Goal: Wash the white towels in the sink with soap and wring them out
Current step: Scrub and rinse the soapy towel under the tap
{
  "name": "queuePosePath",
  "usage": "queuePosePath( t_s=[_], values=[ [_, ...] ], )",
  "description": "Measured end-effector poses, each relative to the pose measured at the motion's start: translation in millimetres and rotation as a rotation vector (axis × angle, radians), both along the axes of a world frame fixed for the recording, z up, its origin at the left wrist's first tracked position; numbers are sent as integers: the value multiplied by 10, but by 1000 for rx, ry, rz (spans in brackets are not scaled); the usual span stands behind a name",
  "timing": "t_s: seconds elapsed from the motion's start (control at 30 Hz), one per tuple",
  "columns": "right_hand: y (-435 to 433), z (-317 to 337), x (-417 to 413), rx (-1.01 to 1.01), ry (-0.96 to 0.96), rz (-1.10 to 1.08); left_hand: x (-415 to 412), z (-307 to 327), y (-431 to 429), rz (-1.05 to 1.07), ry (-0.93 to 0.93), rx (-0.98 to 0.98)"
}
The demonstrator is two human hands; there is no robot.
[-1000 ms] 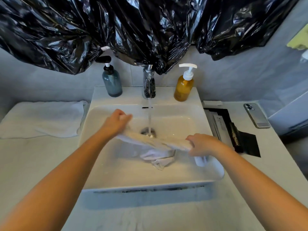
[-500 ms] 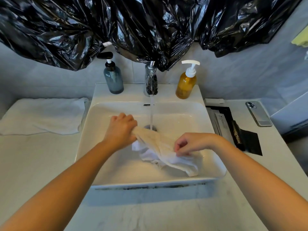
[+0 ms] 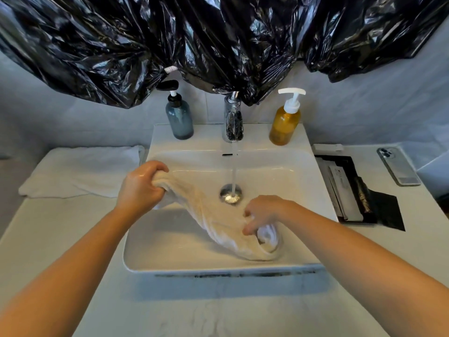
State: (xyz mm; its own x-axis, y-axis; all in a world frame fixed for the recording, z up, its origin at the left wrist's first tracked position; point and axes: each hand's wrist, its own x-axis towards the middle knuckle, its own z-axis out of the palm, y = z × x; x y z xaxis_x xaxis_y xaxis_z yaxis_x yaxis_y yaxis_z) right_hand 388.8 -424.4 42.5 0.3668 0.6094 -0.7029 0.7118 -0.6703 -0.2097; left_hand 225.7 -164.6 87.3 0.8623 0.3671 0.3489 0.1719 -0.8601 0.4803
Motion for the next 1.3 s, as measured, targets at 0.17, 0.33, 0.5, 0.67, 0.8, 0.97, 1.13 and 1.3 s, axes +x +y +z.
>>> queuePosePath(
  t_s=[0.17,0.33,0.5,0.67,0.8,0.97,1.13,1.3],
  values=[
    [-480,219,165,-134,-177,-145,53,-108,11,-53,-4,-10],
    [-956,355,214,-407,-477,-251,307,-262,-152,-194,306,39],
    [-595,289,-38,-111,-623,-173,348,-450,-317,-309,996,304],
    [-89,-27,-273,160,-247,-258,499,-531,-449,-336,773,118],
    [82,-193,-421,198,-182,-371,553,-675,-673,-323,874,147],
    [-153,-86,-220,166,-386,-212,358,-649,-695,-379,847,560],
    [-394,-35,147,-72,-639,-264,281,-725,-794,-406,731,320],
    [-121,-257,-89,167,-430,-12,342,-802,-826,-326,848,278]
  ],
)
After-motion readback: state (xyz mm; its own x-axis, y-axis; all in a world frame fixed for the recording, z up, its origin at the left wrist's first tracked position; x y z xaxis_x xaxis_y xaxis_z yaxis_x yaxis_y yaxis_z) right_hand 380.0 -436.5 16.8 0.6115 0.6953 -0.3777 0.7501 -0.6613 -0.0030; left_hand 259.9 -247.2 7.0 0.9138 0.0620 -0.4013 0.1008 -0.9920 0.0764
